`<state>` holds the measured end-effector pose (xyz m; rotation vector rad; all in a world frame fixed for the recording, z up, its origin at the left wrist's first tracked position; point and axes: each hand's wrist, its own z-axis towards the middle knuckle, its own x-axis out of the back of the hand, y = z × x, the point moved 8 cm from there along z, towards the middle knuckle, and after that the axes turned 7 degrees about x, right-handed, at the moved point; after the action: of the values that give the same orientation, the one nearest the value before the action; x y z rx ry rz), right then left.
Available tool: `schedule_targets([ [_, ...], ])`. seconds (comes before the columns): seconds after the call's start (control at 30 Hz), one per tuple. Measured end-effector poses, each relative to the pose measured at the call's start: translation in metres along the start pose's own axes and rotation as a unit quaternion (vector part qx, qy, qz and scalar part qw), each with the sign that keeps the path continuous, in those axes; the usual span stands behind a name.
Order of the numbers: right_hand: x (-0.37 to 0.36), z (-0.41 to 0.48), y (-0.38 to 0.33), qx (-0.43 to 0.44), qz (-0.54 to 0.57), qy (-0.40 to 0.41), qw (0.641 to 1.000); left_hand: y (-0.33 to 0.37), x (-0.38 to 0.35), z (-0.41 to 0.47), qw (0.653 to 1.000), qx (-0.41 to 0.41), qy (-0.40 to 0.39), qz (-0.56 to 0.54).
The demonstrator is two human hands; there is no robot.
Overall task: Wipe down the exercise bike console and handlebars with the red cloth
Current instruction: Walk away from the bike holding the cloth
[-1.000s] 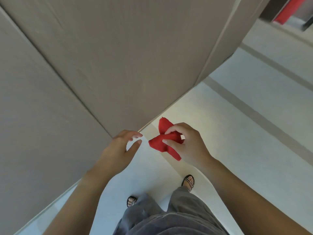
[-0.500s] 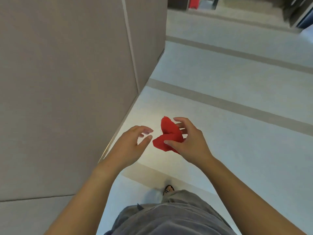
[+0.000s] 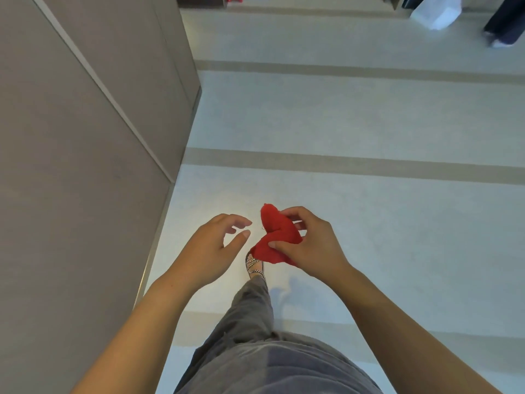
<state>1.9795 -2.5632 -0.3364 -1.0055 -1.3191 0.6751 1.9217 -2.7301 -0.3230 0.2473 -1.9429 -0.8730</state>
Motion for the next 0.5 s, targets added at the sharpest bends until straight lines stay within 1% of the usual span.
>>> schedule_targets([
  [0.17, 0.025, 0.085, 0.011, 0.011, -0.009, 0.006, 1.0, 0.013, 0.006, 0.096, 0.999, -0.014, -0.019, -0.025],
  [0.4, 0.072, 0.241, 0.012, 0.021, -0.041, 0.005, 0.999, 0.049, 0.057, 0.251, 0.999, -0.028, -0.034, -0.027],
  [0.5, 0.095, 0.293, 0.011, 0.036, -0.048, 0.021, 0.998, 0.075, 0.071, 0.311, 0.998, -0.048, -0.044, -0.015],
])
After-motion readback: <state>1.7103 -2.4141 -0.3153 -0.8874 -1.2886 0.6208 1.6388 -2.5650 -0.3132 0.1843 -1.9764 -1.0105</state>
